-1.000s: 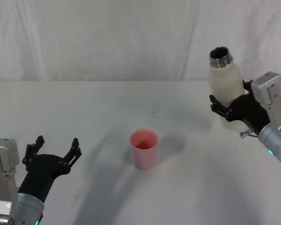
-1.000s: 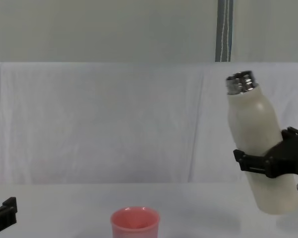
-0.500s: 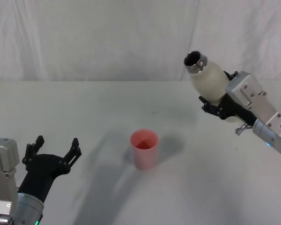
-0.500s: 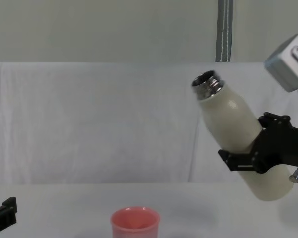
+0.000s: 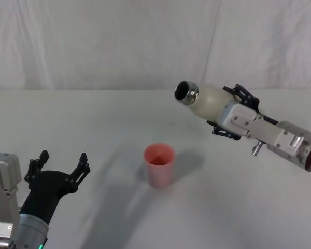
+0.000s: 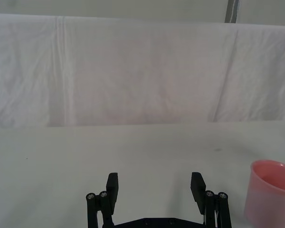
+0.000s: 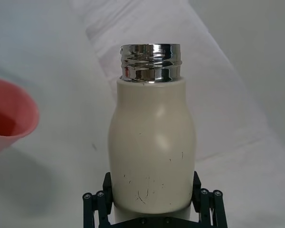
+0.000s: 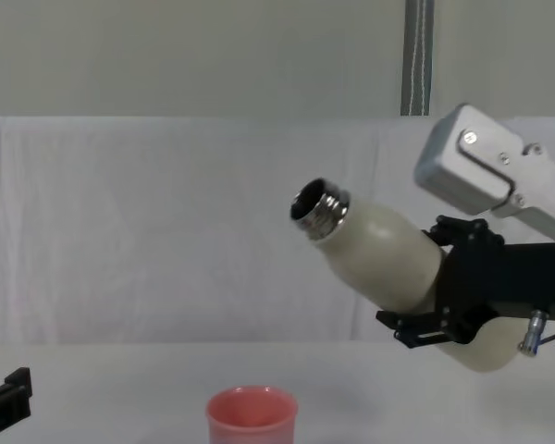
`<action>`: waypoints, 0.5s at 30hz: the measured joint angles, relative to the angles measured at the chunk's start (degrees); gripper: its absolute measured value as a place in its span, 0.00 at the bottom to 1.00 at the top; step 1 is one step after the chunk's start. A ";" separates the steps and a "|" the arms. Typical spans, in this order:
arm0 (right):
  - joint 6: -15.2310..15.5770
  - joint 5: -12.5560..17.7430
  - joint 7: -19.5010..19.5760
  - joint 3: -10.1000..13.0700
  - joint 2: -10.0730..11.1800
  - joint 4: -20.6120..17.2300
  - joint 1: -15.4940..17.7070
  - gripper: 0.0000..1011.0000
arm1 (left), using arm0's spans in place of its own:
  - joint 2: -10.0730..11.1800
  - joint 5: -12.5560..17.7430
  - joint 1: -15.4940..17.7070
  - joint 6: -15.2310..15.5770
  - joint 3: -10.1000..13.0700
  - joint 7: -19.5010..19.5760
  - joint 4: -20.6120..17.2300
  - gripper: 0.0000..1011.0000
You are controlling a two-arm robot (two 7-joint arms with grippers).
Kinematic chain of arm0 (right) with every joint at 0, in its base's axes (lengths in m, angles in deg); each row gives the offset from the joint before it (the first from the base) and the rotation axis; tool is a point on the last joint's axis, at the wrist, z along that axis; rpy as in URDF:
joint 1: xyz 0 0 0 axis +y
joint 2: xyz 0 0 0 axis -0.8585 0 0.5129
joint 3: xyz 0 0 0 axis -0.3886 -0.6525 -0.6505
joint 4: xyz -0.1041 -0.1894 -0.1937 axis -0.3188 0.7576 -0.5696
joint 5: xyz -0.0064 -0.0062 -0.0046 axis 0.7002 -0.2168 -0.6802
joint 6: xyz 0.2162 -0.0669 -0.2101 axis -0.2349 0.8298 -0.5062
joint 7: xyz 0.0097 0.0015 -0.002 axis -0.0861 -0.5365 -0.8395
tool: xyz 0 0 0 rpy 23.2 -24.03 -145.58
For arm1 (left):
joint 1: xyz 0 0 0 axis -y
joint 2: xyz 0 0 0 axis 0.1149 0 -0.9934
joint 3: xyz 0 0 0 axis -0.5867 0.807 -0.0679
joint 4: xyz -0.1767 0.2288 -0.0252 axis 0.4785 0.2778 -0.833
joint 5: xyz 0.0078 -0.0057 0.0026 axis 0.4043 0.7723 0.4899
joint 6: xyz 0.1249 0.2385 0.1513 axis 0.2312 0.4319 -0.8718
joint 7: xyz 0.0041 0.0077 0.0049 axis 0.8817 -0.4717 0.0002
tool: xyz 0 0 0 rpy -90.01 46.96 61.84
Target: Grasp the thermos with one hand and pour water into the cup lid.
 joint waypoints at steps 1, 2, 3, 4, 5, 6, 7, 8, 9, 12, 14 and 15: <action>0.05 -0.45 -0.10 -0.40 0.11 -0.10 -0.21 0.94 | 0.00 0.00 0.00 0.00 0.00 0.00 0.00 0.99; 0.10 -0.85 -0.22 -0.65 0.18 -0.17 -0.36 0.94 | 0.00 0.00 0.00 0.00 0.00 0.00 0.00 0.99; 0.20 -1.82 -0.41 -1.26 0.36 -0.31 -0.74 0.94 | 0.00 0.00 0.00 0.00 0.00 0.00 0.00 0.99; 0.23 -2.22 -0.45 -1.49 0.41 -0.36 -0.89 0.94 | 0.00 0.00 0.00 0.00 0.00 0.00 0.00 0.99; 0.25 -2.61 -0.51 -1.75 0.47 -0.41 -1.06 0.94 | 0.00 0.00 0.00 0.00 0.00 0.00 0.00 0.99; 0.27 -3.44 -0.58 -2.26 0.55 -0.45 -1.34 0.94 | 0.00 0.00 0.00 0.00 0.00 0.00 0.00 0.99; 0.29 -3.81 -0.61 -2.52 0.57 -0.46 -1.46 0.94 | 0.00 0.00 0.00 0.00 0.00 0.00 0.00 0.99; 0.29 -4.42 -0.61 -2.86 0.59 -0.46 -1.64 0.94 | 0.00 0.00 0.00 0.00 0.00 0.00 0.00 0.99; 0.29 -4.81 -0.60 -3.04 0.61 -0.46 -1.74 0.94 | 0.00 0.00 0.00 0.00 0.00 0.00 0.00 0.99; 0.13 -6.42 -0.23 -3.88 0.64 -0.44 -2.04 0.94 | 0.00 0.00 0.00 0.00 0.00 0.00 0.00 0.99; -0.13 -7.16 0.22 -4.24 0.64 -0.30 -2.07 0.94 | 0.00 0.00 0.00 0.00 0.00 0.00 0.00 0.99; -0.30 -7.46 0.46 -4.38 0.63 -0.23 -2.07 0.94 | 0.00 0.00 0.00 0.00 0.00 0.00 0.00 0.99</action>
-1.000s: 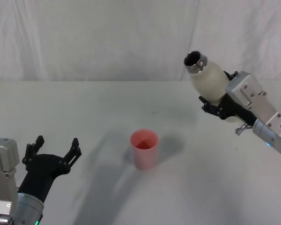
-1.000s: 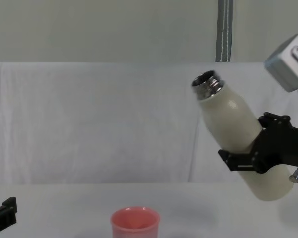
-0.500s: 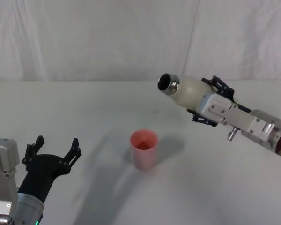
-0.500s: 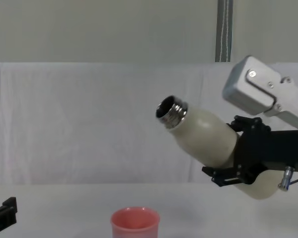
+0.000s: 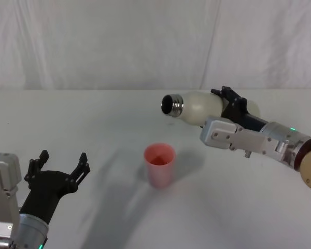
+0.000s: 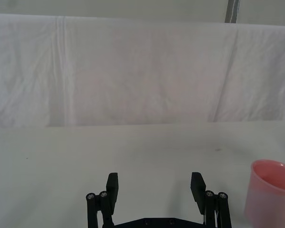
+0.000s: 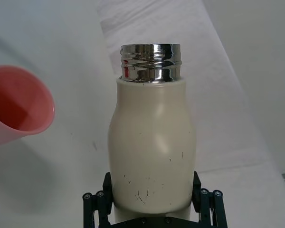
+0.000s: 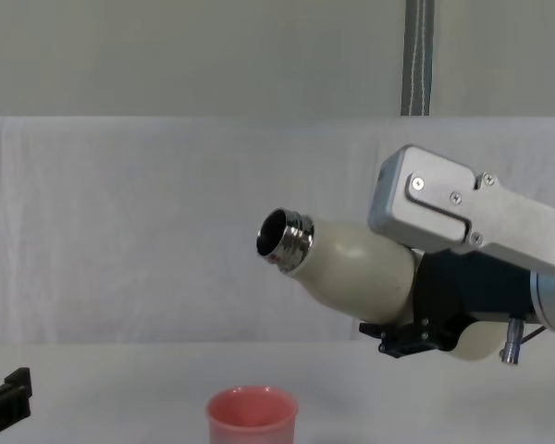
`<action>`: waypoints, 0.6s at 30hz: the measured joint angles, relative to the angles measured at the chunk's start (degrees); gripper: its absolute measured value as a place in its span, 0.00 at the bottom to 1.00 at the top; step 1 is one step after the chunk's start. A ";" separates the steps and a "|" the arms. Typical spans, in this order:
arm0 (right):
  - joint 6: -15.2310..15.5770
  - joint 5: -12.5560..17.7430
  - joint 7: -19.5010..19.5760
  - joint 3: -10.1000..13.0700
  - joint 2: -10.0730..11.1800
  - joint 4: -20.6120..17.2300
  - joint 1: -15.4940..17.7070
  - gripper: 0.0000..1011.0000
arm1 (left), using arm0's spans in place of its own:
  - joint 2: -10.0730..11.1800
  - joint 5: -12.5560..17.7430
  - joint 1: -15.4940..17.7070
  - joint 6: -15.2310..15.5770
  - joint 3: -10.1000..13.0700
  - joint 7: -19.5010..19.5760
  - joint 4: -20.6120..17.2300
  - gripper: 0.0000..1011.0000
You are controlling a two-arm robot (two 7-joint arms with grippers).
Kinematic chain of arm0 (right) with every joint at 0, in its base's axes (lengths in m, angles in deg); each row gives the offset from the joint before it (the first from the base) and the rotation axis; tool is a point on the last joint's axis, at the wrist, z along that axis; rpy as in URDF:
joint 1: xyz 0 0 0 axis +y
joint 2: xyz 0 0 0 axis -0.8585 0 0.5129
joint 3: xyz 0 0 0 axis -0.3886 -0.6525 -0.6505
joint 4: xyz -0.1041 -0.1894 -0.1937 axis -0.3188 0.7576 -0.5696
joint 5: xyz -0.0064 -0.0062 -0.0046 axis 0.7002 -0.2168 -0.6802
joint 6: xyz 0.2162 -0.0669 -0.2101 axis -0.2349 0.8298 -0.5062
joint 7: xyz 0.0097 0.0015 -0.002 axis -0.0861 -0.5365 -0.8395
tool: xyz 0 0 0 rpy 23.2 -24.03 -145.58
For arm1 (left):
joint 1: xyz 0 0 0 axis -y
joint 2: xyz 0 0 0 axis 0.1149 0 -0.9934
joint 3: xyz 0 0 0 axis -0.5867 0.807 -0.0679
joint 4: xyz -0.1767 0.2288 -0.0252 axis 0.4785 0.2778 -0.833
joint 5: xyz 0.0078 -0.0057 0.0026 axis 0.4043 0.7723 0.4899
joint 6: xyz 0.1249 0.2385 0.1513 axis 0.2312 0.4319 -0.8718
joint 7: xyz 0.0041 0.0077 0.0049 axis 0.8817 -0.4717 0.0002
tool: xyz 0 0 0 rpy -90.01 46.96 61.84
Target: Grasp the thermos with one hand and pour water into the cup lid.
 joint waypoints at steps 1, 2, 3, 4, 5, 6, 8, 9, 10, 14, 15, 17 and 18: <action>-0.19 -0.31 0.25 -0.14 -0.03 0.09 0.00 0.94 | 0.00 0.00 0.00 0.00 0.00 0.00 0.00 0.99; -0.59 -0.88 0.80 -0.36 -0.10 0.29 0.03 0.94 | 0.00 0.00 0.00 0.00 0.00 0.00 0.00 0.99; -0.76 -1.15 1.04 -0.47 -0.13 0.39 0.08 0.94 | 0.00 0.00 0.00 0.00 0.00 0.00 0.00 0.99; -1.02 -1.68 1.44 -0.70 -0.20 0.58 0.18 0.94 | 0.00 0.00 0.00 0.00 0.00 0.00 0.00 0.99; -1.13 -1.95 1.65 -0.82 -0.25 0.67 0.23 0.94 | 0.00 0.00 0.00 0.00 0.00 0.00 0.00 0.99; -1.38 -2.66 2.12 -1.10 -0.31 0.85 0.33 0.94 | 0.00 0.00 0.00 0.00 0.00 0.00 0.00 0.99; -1.53 -3.38 2.50 -1.35 -0.36 1.04 0.40 0.94 | 0.00 0.00 0.00 0.00 0.00 0.00 0.00 0.99; -1.64 -3.72 2.74 -1.50 -0.39 1.17 0.45 0.94 | 0.00 0.00 0.00 0.00 0.00 0.00 0.00 0.99; -1.76 -4.34 3.05 -1.73 -0.44 1.42 0.53 0.94 | 0.00 0.00 0.00 0.00 0.00 0.00 0.00 0.99; -1.81 -6.02 3.71 -2.31 -0.46 1.83 0.67 0.94 | 0.00 0.00 0.00 0.00 0.00 0.00 0.00 0.99; -1.81 -6.68 3.95 -2.54 -0.45 1.99 0.73 0.94 | 0.00 0.00 0.00 0.00 0.00 0.00 0.00 0.99; -1.81 -7.39 4.30 -2.70 -0.45 2.15 0.83 0.94 | 0.00 0.00 0.00 0.00 0.00 0.00 0.00 0.99; -1.81 -7.64 4.45 -2.76 -0.45 2.23 0.87 0.94 | 0.00 0.00 0.00 0.00 0.00 0.00 0.00 0.99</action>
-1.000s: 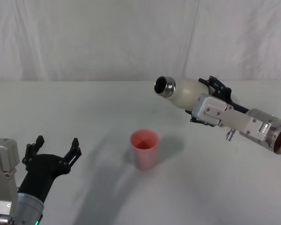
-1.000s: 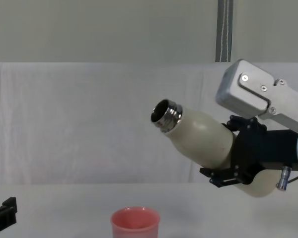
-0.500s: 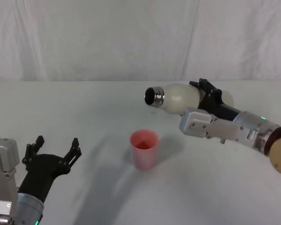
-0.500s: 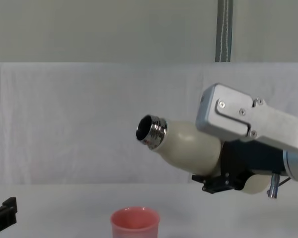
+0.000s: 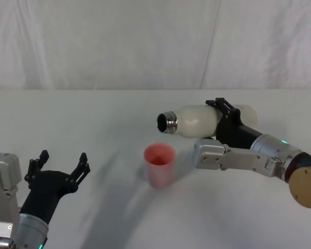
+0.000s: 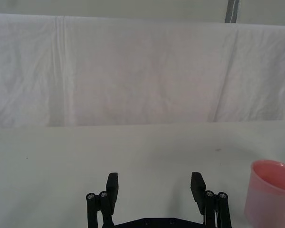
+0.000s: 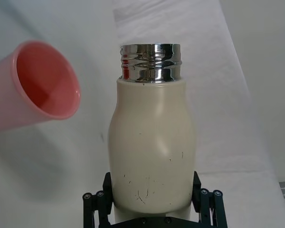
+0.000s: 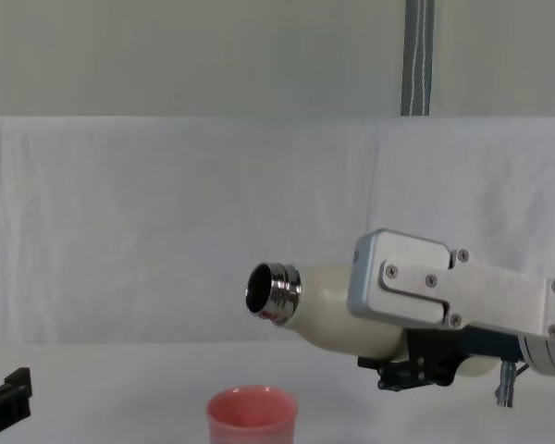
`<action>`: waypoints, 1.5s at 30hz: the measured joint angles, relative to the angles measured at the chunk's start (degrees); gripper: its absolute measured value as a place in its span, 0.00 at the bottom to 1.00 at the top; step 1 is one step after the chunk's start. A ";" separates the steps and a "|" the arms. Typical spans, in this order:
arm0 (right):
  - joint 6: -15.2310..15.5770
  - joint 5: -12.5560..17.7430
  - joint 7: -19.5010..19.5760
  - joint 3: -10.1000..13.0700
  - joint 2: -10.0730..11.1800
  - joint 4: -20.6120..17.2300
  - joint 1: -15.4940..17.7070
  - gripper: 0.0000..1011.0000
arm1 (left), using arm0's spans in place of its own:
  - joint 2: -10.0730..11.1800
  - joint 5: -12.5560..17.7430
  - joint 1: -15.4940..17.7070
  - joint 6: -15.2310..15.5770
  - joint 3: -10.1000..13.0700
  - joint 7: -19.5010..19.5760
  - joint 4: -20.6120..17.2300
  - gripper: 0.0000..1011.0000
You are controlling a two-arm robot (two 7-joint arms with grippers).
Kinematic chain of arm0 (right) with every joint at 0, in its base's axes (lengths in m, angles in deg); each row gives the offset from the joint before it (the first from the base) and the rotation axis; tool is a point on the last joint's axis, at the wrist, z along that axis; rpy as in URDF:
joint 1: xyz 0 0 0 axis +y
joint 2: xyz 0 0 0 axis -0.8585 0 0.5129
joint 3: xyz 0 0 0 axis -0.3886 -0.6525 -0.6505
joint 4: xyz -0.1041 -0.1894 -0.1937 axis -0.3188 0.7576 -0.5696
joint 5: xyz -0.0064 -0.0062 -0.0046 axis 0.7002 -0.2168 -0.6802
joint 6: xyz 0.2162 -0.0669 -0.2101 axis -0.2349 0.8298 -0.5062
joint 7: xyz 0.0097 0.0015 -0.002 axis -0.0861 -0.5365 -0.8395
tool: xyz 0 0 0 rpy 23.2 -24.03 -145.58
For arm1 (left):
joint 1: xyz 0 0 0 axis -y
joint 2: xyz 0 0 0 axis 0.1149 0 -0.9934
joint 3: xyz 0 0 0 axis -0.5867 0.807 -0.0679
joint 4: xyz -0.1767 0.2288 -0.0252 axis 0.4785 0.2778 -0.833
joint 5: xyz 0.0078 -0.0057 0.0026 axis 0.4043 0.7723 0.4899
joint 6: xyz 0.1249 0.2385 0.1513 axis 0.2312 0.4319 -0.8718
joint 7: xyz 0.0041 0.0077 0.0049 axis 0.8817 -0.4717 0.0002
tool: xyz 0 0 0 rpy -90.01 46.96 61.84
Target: Grasp the thermos with one hand and pour water into the cup lid.
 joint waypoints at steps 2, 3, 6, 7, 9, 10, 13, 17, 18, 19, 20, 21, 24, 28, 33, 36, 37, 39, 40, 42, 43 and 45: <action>0.02 -0.73 0.53 -0.07 -0.03 0.23 0.20 0.94 | 0.00 0.00 0.00 0.00 0.00 0.00 0.00 0.99; 0.10 -1.11 0.77 -0.08 -0.10 0.37 0.37 0.94 | 0.00 0.00 0.00 0.00 0.00 0.00 0.00 0.99; 0.23 -1.73 1.17 -0.11 -0.21 0.59 0.56 0.94 | 0.00 0.00 0.00 0.00 0.00 0.00 0.00 0.99; 0.30 -1.96 1.33 -0.13 -0.24 0.69 0.64 0.94 | 0.00 0.00 0.00 0.00 0.00 0.00 0.00 0.99; 0.38 -2.43 1.78 -0.13 -0.36 0.96 0.86 0.94 | 0.00 0.00 0.00 0.00 0.00 0.00 0.00 0.99; 0.38 -2.64 2.08 -0.09 -0.41 1.18 1.00 0.94 | 0.00 0.00 0.00 0.00 0.00 0.00 0.00 0.99; 0.29 -2.93 2.65 0.03 -0.51 1.53 1.19 0.94 | 0.00 0.00 0.00 0.00 0.00 0.00 0.00 0.99; -0.12 -3.70 3.49 0.12 -0.67 2.15 1.40 0.94 | 0.00 0.00 0.00 0.00 0.00 0.00 0.00 0.99; -0.16 -3.79 3.57 0.14 -0.69 2.20 1.44 0.94 | 0.00 0.00 0.00 0.00 0.00 0.00 0.00 0.99; -0.18 -3.84 3.61 0.14 -0.70 2.22 1.45 0.94 | 0.00 0.00 0.00 0.00 0.00 0.00 0.00 0.99; -0.33 -4.14 3.72 0.14 -0.72 2.26 1.47 0.94 | 0.00 0.00 0.00 0.00 0.00 0.00 0.00 0.99; -0.35 -4.24 3.73 0.13 -0.72 2.26 1.47 0.94 | 0.00 0.00 0.00 0.00 0.00 0.00 0.00 0.99; -0.39 -5.14 3.78 -0.19 -0.67 2.26 1.47 0.94 | 0.00 0.00 0.00 0.00 0.00 0.00 0.00 0.99; -0.38 -5.75 3.79 -0.43 -0.64 2.22 1.45 0.94 | 0.00 0.00 0.00 0.00 0.00 0.00 0.00 0.99; -0.31 -7.02 3.82 -0.92 -0.54 2.20 1.30 0.94 | 0.00 0.00 0.00 0.00 0.00 0.00 0.00 0.99; -0.15 -7.69 3.92 -1.17 -0.44 2.12 1.21 0.94 | 0.00 0.00 0.00 0.00 0.00 0.00 0.00 0.99; -0.11 -7.85 3.96 -1.23 -0.41 2.10 1.19 0.94 | 0.00 0.00 0.00 0.00 0.00 0.00 0.00 0.99; 0.06 -8.56 4.15 -1.45 -0.32 1.99 1.10 0.94 | 0.00 0.00 0.00 0.00 0.00 0.00 0.00 0.99; 0.10 -8.81 4.20 -1.54 -0.29 1.96 1.06 0.94 | 0.00 0.00 0.00 0.00 0.00 0.00 0.00 0.99; 0.25 -9.55 4.40 -1.79 -0.23 1.95 0.90 0.94 | 0.00 0.00 0.00 0.00 0.00 0.00 0.00 0.99; 0.30 -9.72 4.47 -1.83 -0.21 1.94 0.85 0.94 | 0.00 0.00 0.00 0.00 0.00 0.00 0.00 0.99; 0.50 -10.41 4.62 -2.03 -0.13 1.90 0.67 0.94 | 0.00 0.00 0.00 0.00 0.00 0.00 0.00 0.99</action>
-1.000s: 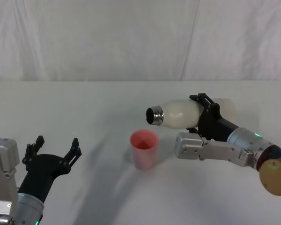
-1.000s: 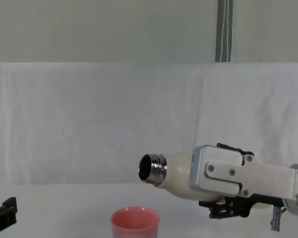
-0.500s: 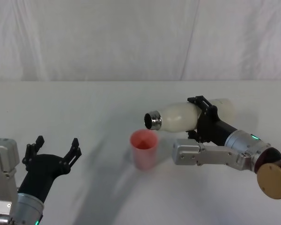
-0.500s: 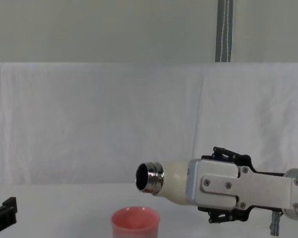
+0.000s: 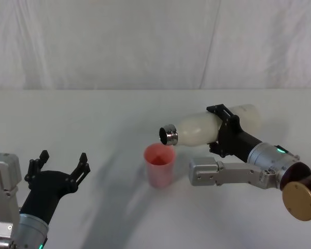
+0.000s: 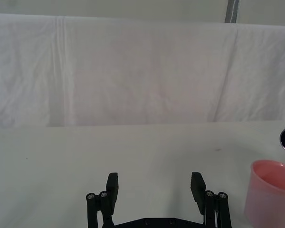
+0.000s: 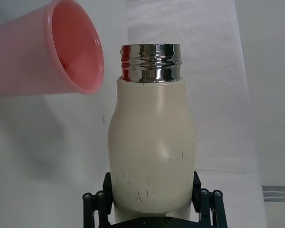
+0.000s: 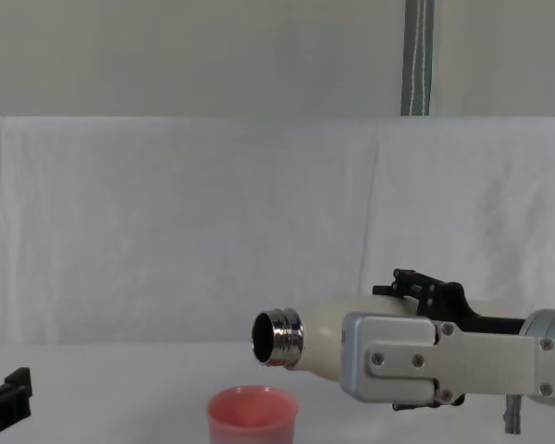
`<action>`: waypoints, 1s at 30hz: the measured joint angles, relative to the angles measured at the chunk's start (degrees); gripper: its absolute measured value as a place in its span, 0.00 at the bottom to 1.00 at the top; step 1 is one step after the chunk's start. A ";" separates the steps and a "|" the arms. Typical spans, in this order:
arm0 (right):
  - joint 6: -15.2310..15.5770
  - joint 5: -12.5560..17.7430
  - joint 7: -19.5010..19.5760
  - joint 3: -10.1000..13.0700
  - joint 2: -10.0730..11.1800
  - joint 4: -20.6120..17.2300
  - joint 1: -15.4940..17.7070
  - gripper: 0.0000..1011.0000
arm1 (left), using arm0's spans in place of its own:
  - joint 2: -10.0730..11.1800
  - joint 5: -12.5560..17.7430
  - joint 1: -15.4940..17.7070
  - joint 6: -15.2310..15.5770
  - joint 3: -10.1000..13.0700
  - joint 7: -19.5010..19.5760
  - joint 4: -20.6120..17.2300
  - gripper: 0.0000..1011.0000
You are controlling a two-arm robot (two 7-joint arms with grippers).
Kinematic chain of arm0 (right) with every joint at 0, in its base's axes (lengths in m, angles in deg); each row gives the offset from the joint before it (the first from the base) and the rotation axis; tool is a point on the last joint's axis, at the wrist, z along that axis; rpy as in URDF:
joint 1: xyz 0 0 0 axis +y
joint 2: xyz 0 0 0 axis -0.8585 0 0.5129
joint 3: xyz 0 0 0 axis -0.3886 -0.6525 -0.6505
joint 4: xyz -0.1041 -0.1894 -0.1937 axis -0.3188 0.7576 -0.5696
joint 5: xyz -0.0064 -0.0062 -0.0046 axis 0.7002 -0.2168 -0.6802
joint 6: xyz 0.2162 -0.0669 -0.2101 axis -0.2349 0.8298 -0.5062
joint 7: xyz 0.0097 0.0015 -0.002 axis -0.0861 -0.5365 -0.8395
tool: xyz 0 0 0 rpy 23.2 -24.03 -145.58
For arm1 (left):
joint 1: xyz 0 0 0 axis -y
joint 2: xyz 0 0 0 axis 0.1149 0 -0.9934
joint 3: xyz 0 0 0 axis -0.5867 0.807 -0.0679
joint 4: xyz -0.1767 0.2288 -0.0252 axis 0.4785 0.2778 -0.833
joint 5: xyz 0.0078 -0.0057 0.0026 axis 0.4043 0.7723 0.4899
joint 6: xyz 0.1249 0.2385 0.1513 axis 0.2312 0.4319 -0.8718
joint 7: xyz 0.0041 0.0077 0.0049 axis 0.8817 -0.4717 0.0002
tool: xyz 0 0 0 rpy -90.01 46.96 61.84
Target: Grasp the thermos with one hand and pour water into the cup lid.
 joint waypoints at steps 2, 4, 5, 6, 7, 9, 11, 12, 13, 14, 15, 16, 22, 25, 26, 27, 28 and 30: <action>0.12 -0.47 0.09 -0.11 0.06 -0.03 -0.08 0.94 | 0.00 0.00 0.00 0.00 0.00 0.00 0.00 0.99; 0.31 -0.96 0.24 -0.19 0.12 -0.07 -0.20 0.94 | 0.00 0.00 0.00 0.00 0.00 0.00 0.00 0.99; 0.37 -1.11 0.27 -0.21 0.15 -0.08 -0.25 0.94 | 0.00 0.00 0.00 0.00 0.00 0.00 0.00 0.99; 0.46 -1.40 0.34 -0.24 0.23 -0.13 -0.31 0.94 | 0.00 0.00 0.00 0.00 0.00 0.00 0.00 0.99; 0.49 -1.53 0.37 -0.25 0.27 -0.14 -0.34 0.94 | -0.01 0.00 0.00 0.00 0.00 0.00 0.00 0.99; 0.56 -1.76 0.42 -0.25 0.33 -0.16 -0.40 0.94 | 0.00 0.00 0.00 0.00 0.00 0.00 0.00 0.99; 0.65 -2.03 0.45 -0.25 0.42 -0.25 -0.49 0.94 | 0.00 0.00 0.00 0.00 0.00 0.00 0.00 0.99; 0.66 -2.12 0.46 -0.25 0.46 -0.27 -0.52 0.94 | 0.00 0.00 0.00 0.00 0.00 0.00 0.00 0.99; 0.68 -2.27 0.48 -0.25 0.52 -0.30 -0.59 0.94 | 0.00 0.00 0.00 0.00 0.00 0.00 0.00 0.99; 0.69 -2.31 0.50 -0.25 0.55 -0.32 -0.61 0.94 | 0.00 0.00 0.00 0.00 0.00 0.00 0.00 0.99; 0.69 -2.36 0.52 -0.24 0.58 -0.34 -0.64 0.94 | 0.00 0.00 0.00 0.00 0.00 0.00 0.00 0.99; 0.69 -2.42 0.59 -0.19 0.63 -0.34 -0.69 0.94 | 0.00 0.00 0.00 0.00 0.00 0.00 0.00 0.99; 0.67 -2.46 0.62 0.08 0.74 -0.35 -0.86 0.94 | 0.00 0.00 0.00 0.00 0.00 0.00 0.00 0.99; 0.65 -2.45 0.62 0.12 0.76 -0.36 -0.91 0.94 | 0.00 0.00 0.00 0.00 0.00 0.00 0.00 0.99; 0.64 -2.45 0.61 0.13 0.76 -0.35 -0.91 0.94 | 0.00 0.00 0.00 0.00 0.00 0.00 0.00 0.99; 0.64 -2.45 0.60 0.13 0.76 -0.35 -0.92 0.94 | 0.00 0.00 0.00 0.00 0.00 0.00 0.00 0.99; 0.63 -2.45 0.58 0.13 0.76 -0.35 -0.92 0.94 | 0.00 0.00 0.00 0.00 0.00 0.00 0.00 0.99; 0.62 -2.45 0.50 0.14 0.79 -0.34 -0.94 0.94 | 0.00 0.00 0.00 0.00 0.00 0.00 0.00 0.99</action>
